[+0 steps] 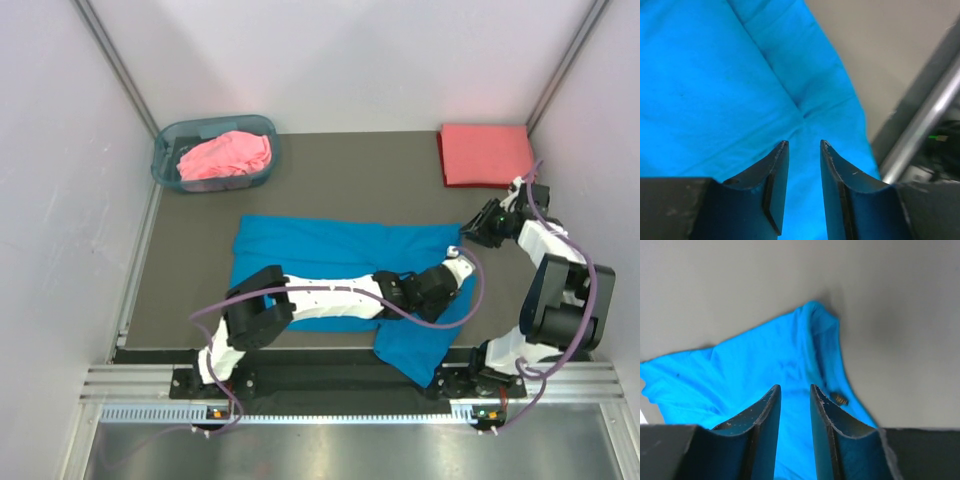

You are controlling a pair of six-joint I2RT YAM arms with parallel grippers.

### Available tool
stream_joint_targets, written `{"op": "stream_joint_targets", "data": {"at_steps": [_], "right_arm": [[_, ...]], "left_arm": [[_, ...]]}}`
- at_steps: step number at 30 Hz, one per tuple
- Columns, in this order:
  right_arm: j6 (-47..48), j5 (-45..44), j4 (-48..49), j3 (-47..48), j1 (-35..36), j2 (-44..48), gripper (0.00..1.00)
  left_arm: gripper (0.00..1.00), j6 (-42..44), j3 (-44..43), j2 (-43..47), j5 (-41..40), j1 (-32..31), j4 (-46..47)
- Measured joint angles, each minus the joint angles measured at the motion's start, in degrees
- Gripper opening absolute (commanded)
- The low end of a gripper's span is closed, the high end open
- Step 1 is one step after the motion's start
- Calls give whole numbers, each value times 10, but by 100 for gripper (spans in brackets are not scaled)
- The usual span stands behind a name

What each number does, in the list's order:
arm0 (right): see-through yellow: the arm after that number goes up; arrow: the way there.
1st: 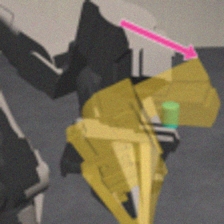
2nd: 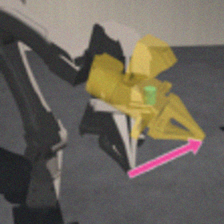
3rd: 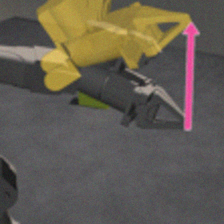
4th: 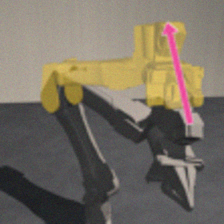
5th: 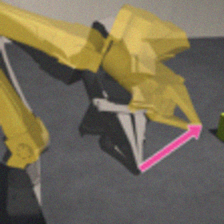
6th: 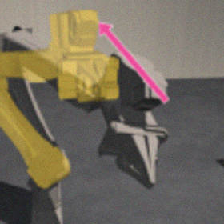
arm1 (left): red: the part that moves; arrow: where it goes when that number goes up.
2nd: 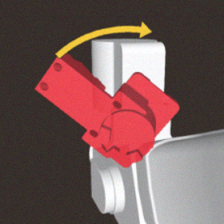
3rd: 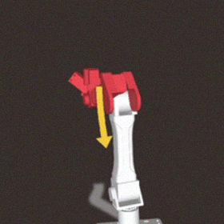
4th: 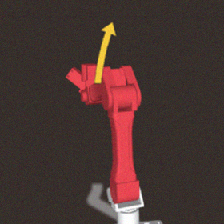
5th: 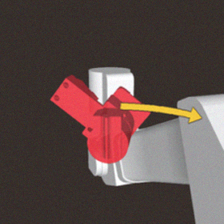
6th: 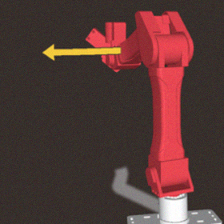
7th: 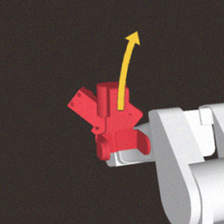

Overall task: Fold and stack the t-shirts
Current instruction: Fold the tshirt

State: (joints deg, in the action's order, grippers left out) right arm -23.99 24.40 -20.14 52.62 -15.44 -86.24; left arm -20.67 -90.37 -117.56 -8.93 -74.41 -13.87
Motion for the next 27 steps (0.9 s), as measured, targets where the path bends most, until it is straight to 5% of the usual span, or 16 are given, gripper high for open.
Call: {"op": "stream_joint_targets", "data": {"at_steps": [21,26,27], "right_arm": [[9,72,82,10,-19,-92,33],[8,77,96,10,-19,-108,32],[8,78,97,10,-19,-111,32]], "left_arm": [[37,61,-93,-122,-41,-3,-11],[29,60,-93,-129,-43,-3,-11],[20,60,-93,-130,-43,-3,-11]]}}
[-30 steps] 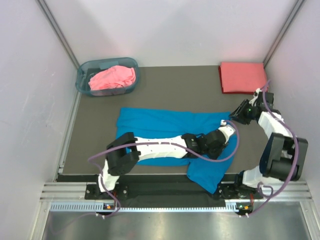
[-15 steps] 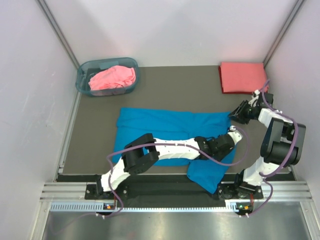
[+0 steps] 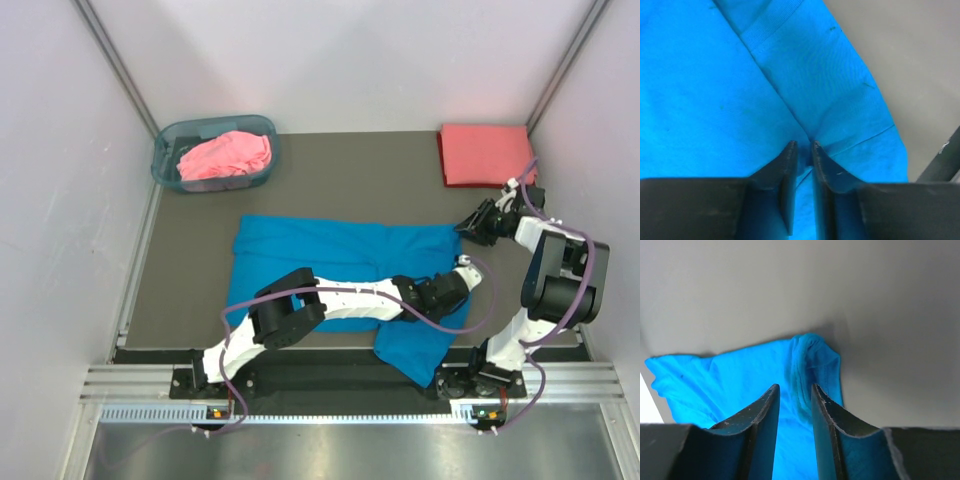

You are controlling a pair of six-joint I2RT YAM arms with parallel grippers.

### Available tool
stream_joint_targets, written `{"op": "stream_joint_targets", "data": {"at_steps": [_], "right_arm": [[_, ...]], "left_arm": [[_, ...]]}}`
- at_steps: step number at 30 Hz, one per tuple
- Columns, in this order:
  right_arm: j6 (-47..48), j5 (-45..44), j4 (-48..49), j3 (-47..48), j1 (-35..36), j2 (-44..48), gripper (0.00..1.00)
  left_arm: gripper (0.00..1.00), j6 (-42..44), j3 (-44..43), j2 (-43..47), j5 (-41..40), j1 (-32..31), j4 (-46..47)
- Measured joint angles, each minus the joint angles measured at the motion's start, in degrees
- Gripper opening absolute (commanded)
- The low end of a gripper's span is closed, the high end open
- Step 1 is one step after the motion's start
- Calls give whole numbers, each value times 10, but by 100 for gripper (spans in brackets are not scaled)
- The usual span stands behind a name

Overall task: Fold and stack the t-shirts
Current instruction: Fold the tshirt

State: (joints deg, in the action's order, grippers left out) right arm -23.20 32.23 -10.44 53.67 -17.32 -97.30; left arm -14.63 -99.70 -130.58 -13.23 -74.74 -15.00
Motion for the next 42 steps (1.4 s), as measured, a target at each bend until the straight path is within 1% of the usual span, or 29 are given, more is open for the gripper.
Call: {"op": "stream_joint_targets", "data": {"at_steps": [2,3,5,11,13,14,16,24,31,32,33,34,35,37,38,40,41,42], "right_arm": [[-1,1,3,0,0,-4,31],[-2,2,5,0,0,-6,30],[-4,3,10,0,0,-9,29],[-7,-1,20,0,0,-19,14],[-7,-6,21,0,0,-27,10],[-7,-8,21,0,0,-30,5],[-6,-13,21,1,0,-36,1],[-3,-33,18,10,0,-37,0],[3,-54,6,16,-1,-37,0],[3,-56,5,16,-1,-37,0],[3,-57,5,16,-1,-37,1],[3,-59,5,16,-1,-37,3],[3,-61,5,16,-1,-37,9],[3,-64,5,16,-1,-37,14],[4,-68,4,16,-1,-37,19],[4,-76,-3,16,-1,-35,23],[4,-80,-8,16,-1,-32,27],[4,-84,-14,16,-1,-28,29]], "left_arm": [[8,-1,0,-2,-1,0,0],[0,-2,0,-2,-1,0,0],[0,-2,0,-2,-2,0,0],[0,-8,5,1,-4,0,4],[0,-14,23,11,-4,0,11],[0,-17,33,18,-4,0,13],[0,-20,43,27,-4,0,13],[0,-33,58,61,3,0,23],[0,-57,60,63,16,0,38],[2,-61,60,63,16,1,38],[7,-64,60,63,16,1,38],[19,-67,60,63,16,2,38],[26,-72,60,63,17,3,38],[36,-79,60,63,17,5,35],[37,-83,60,63,18,6,34],[40,-90,60,63,16,8,29],[40,-92,60,63,15,9,26],[40,-94,60,63,14,10,24]]}}
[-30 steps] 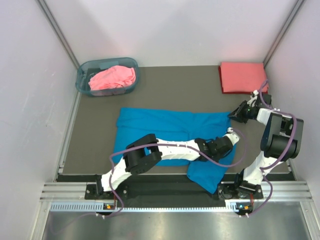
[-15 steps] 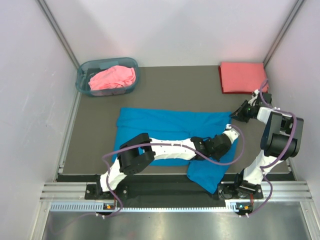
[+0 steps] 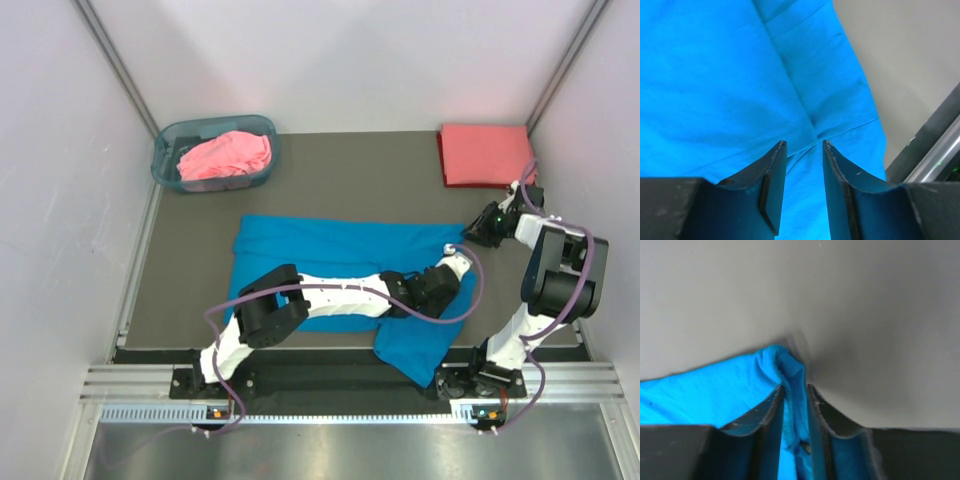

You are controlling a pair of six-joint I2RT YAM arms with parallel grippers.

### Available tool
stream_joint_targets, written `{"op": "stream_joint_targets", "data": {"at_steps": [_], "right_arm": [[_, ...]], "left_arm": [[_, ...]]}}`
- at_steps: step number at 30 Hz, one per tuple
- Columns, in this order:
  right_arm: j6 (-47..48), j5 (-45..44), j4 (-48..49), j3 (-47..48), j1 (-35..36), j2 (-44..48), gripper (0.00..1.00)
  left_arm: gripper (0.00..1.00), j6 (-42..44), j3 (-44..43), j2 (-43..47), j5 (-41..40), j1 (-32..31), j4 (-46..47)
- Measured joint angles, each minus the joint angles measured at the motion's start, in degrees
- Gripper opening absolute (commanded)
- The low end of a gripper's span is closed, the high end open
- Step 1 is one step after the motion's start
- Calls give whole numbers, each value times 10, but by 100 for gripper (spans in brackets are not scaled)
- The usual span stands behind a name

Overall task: Fold and stack the t-shirts
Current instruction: Fold the tshirt

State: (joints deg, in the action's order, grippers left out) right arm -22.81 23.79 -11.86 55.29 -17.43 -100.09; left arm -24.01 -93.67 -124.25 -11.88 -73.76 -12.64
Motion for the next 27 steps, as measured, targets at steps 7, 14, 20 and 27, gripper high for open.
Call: {"op": "stream_joint_targets", "data": {"at_steps": [7,14,20,27], "right_arm": [[3,13,-10,16,0,45,35],[36,38,4,30,0,41,38],[75,79,8,42,-1,-7,38],[100,75,11,48,-2,-49,6]], "left_arm": [[41,0,40,65,1,57,-31],[42,14,82,180,27,262,-27],[42,16,122,188,69,416,-22],[41,15,128,127,101,495,-23]]}}
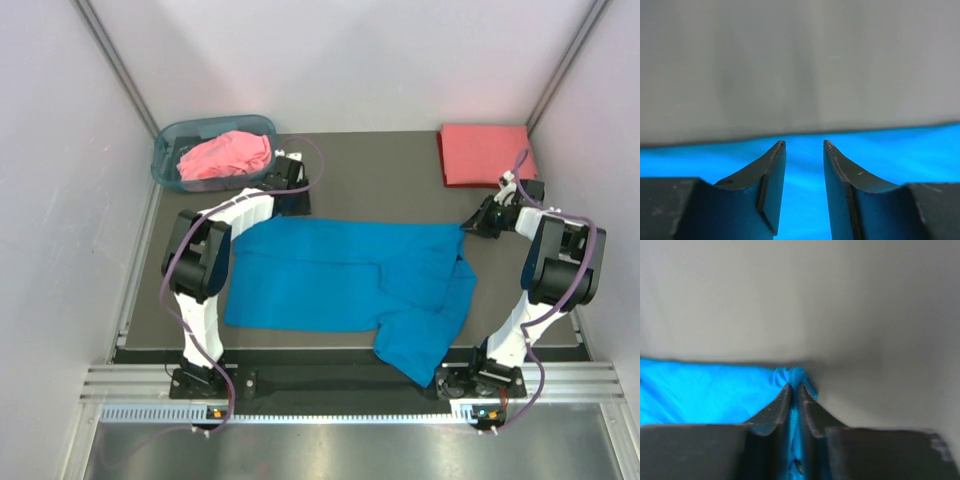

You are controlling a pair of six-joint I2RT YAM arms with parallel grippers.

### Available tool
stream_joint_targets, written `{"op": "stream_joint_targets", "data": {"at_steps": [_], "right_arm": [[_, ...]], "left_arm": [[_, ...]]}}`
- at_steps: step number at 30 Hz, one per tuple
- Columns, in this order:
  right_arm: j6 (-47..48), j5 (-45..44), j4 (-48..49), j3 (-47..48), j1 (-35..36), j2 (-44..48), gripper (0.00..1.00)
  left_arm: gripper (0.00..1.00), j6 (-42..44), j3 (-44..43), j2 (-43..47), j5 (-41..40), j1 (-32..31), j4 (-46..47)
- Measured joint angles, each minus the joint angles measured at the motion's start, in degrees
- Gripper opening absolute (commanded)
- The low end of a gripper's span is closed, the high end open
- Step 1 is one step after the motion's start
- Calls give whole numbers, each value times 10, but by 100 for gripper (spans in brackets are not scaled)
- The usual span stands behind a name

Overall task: Fold and stack the t-shirts
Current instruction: Fold the tshirt

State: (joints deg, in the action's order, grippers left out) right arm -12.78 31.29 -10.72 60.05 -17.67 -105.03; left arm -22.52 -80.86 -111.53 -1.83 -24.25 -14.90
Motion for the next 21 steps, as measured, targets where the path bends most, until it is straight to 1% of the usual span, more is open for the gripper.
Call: {"op": "stream_joint_targets", "data": {"at_steps": [1,2,5,12,18,21], "right_arm": [[0,-3,1,0,-1,0,1],[-1,-6,3,0,-3,0,0],[-5,-16,19,-5,-7,0,0],[-28,-23,68,-27,-19,0,0],[-40,-14,87,-14,-21,-16,6],[-43,-12,84,-2,-21,-26,14]], "left_arm": [[40,-1,0,-14,3,11,-1],[41,-2,0,-26,5,19,-2],[41,-7,0,-56,3,43,-5],[41,-11,-4,-62,-40,60,-1],[40,-13,-12,-68,-52,74,4],[40,-8,-20,-70,-51,79,-3]]}}
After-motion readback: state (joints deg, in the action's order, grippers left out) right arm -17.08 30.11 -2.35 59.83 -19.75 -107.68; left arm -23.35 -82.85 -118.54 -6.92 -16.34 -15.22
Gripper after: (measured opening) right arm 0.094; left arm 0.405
